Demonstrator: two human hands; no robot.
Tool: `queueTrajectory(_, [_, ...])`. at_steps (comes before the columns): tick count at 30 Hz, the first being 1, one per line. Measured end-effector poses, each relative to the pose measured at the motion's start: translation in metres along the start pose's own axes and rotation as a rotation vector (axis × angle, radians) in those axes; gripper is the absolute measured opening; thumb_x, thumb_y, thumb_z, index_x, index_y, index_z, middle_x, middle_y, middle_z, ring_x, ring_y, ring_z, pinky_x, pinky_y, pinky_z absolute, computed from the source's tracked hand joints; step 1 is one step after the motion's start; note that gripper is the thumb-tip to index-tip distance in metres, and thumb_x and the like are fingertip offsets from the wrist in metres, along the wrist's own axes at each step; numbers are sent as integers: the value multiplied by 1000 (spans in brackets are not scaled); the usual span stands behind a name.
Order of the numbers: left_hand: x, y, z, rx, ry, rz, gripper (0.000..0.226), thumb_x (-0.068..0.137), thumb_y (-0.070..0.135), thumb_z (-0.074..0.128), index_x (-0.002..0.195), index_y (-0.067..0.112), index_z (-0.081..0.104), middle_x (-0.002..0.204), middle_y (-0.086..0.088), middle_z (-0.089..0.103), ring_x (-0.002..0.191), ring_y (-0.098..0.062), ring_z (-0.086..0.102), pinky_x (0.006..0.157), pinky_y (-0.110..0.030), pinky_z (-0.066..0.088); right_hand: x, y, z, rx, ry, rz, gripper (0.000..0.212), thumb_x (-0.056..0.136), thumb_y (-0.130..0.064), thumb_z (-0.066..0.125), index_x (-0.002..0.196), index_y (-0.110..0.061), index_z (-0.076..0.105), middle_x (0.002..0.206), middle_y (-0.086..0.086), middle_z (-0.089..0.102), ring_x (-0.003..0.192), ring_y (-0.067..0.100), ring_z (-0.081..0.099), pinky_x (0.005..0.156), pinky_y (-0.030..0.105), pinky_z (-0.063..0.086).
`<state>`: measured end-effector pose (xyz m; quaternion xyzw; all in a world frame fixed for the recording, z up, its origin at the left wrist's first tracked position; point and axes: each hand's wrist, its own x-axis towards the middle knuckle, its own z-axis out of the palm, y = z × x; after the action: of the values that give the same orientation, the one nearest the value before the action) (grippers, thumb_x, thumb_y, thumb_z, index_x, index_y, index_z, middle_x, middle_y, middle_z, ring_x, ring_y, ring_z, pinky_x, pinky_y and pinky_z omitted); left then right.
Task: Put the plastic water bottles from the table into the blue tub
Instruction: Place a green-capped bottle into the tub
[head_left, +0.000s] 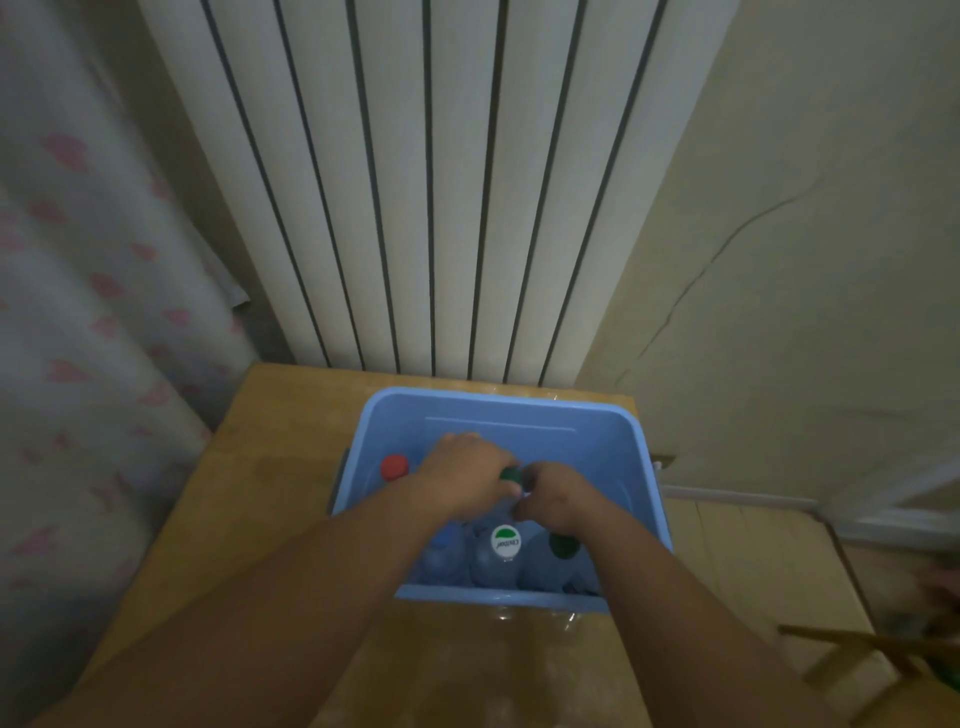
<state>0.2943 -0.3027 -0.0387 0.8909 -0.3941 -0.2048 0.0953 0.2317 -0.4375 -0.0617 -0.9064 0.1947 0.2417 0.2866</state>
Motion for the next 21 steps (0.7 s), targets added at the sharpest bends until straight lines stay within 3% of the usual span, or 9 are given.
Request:
queueTrajectory(8, [-20, 5, -4, -64, -13, -94, 33, 94, 20, 52, 125, 25, 60, 123, -3, 64, 111, -24, 57, 97, -42, 47, -29, 0, -12, 29, 153, -20, 47, 90, -6, 52, 136, -13, 50, 136, 6, 56, 125, 23, 51, 104, 31, 40])
queueTrajectory(14, [-51, 11, -25, -83, 103, -86, 35, 93, 28, 52, 126, 29, 61, 130, 2, 61, 119, -21, 54, 99, -35, 43, -62, -5, -7, 193, 314, -35, 36, 89, -8, 56, 124, -15, 59, 126, 3, 63, 116, 20, 57, 96, 27, 42])
queueTrajectory(21, [-100, 10, -24, -152, 150, -102, 37, 86, 40, 53, 122, 36, 61, 126, 8, 63, 117, -18, 56, 98, -45, 46, -117, -23, 14, 238, 417, -70, 28, 89, -14, 59, 117, -18, 62, 115, -2, 65, 108, 16, 60, 83, 21, 39])
